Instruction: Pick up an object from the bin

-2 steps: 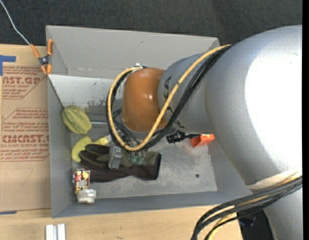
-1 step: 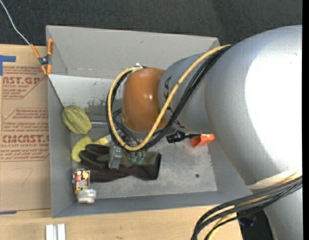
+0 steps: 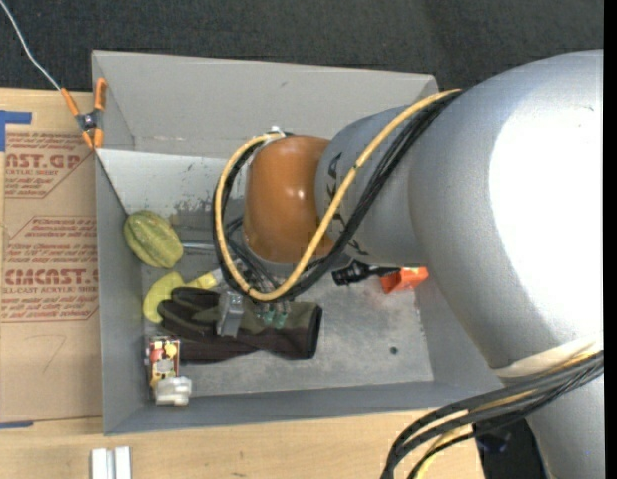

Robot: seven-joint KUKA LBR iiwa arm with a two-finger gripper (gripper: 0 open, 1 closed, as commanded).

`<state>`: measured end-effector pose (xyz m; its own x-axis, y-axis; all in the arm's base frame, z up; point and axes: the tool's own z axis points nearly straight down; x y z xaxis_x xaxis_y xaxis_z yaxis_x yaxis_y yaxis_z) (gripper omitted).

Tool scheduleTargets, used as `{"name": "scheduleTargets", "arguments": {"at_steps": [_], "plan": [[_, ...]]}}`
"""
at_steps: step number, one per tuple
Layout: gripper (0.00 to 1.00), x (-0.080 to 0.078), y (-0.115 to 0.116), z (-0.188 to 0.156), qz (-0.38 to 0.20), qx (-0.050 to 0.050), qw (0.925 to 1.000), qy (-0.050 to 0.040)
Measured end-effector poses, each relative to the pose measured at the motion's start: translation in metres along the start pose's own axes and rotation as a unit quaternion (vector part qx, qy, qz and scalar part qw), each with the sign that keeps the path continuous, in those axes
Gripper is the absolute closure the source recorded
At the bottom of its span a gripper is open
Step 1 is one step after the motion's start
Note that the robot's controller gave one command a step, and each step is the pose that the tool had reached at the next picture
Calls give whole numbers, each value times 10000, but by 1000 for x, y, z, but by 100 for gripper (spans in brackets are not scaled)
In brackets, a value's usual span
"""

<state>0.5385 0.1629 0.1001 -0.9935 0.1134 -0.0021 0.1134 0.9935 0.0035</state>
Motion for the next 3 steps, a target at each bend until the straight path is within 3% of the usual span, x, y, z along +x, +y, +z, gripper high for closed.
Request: {"name": "scheduleTargets", "arguments": {"at_steps": [3], "plan": [[100,0,0,0,0,0,10000,0]]}}
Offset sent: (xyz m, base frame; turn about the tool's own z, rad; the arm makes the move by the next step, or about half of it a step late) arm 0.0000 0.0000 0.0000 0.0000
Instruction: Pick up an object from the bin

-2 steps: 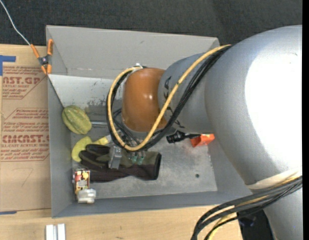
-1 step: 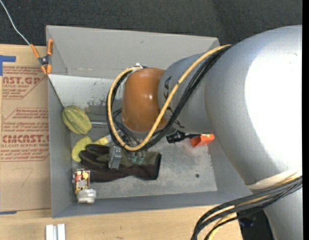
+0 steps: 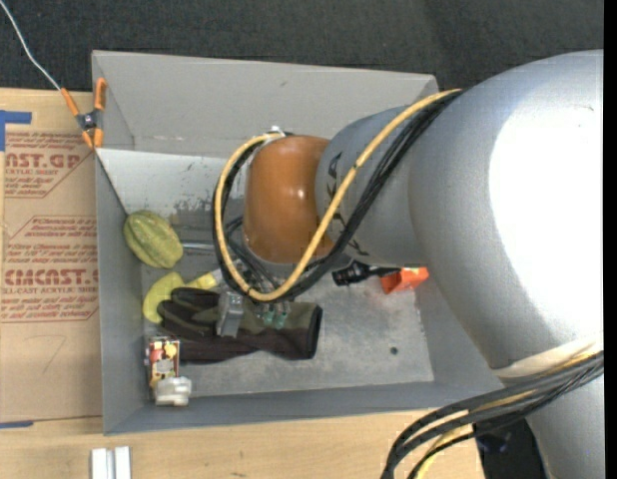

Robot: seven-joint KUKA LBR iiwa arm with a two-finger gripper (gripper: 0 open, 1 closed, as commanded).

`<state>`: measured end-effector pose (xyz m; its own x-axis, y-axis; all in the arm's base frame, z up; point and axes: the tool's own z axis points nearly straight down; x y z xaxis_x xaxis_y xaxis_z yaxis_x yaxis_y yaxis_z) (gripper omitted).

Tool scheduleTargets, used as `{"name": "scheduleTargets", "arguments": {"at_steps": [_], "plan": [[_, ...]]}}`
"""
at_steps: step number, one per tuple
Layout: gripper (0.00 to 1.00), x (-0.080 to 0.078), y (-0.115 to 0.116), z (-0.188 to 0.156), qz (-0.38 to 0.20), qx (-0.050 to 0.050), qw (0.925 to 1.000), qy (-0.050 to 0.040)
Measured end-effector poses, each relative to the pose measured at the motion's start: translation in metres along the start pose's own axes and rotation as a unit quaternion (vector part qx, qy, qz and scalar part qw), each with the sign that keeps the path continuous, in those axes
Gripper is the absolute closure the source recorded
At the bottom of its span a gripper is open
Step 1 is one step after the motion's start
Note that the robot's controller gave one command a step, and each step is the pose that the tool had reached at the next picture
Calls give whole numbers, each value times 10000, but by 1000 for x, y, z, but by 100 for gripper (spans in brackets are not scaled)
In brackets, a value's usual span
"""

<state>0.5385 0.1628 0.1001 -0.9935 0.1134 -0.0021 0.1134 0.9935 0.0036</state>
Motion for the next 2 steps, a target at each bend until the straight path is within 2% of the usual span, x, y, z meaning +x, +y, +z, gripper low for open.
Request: {"name": "scheduleTargets", "arguments": {"at_steps": [1,2], "plan": [[100,0,0,0,0,0,10000,0],[100,-15,-16,10,-705,-4,9975,-10]]}}
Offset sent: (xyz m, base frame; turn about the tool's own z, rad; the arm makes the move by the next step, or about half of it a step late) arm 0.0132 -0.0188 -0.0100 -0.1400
